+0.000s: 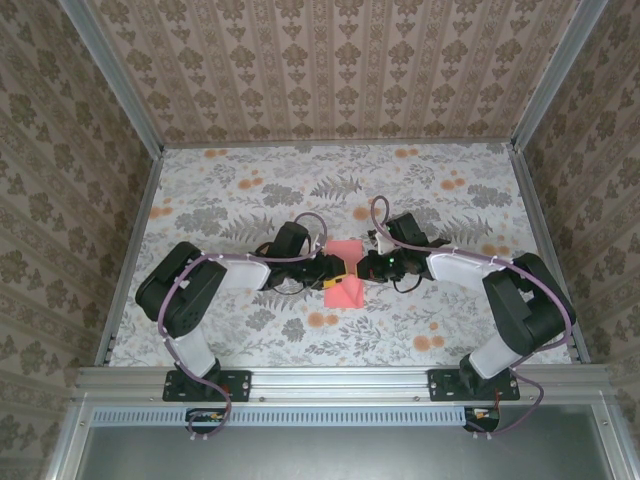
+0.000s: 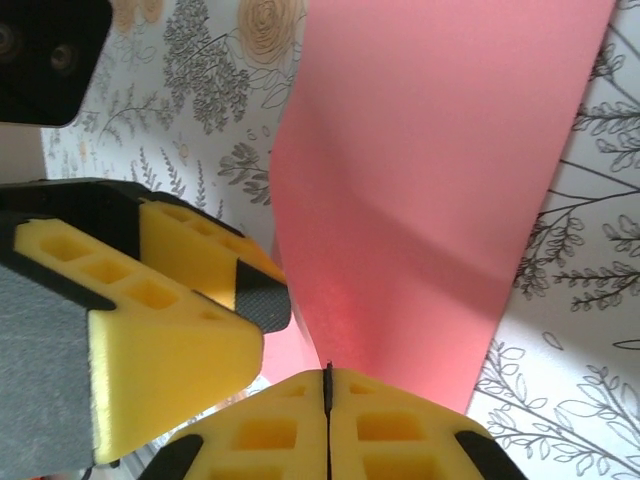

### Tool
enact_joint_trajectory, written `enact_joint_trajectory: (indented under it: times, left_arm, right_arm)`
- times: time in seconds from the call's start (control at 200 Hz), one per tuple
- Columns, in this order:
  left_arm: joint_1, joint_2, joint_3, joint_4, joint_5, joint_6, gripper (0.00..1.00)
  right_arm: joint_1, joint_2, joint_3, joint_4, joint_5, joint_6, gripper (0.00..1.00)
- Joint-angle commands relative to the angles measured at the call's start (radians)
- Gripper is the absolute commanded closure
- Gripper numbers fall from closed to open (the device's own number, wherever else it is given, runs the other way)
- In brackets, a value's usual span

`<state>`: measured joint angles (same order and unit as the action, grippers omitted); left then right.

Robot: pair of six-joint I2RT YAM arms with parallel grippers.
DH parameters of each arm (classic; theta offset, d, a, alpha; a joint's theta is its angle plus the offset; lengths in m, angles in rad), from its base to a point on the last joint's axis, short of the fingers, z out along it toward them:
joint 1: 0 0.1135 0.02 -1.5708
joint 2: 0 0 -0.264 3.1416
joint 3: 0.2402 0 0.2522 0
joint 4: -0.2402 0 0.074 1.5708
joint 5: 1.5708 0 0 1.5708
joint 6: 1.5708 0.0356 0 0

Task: Fold a paper plane with a square sheet of paper (pick it up from the middle)
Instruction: Fold the triangle a second time at the center of the table.

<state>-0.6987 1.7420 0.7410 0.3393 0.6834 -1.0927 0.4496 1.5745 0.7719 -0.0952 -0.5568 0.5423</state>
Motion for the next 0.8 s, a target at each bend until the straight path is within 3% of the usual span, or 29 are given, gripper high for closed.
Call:
enact_joint_trajectory:
  times: [0.0, 0.405, 0.795]
  left_arm:
    - [0.004, -0.032, 0.034, -0.024, -0.008, 0.015, 0.61]
    - [-0.009, -0.011, 0.076, -0.048, -0.007, 0.027, 0.63]
    - [-0.009, 0.051, 0.115, -0.065, 0.004, 0.04, 0.69]
  right_arm:
    - [0.005, 0.021, 0.036, -0.028, 0.047, -0.044, 0.94]
    - [0.004, 0.107, 0.113, -0.076, 0.052, -0.174, 0.96]
    - [0.003, 0.146, 0.138, -0.103, 0.086, -0.192, 0.96]
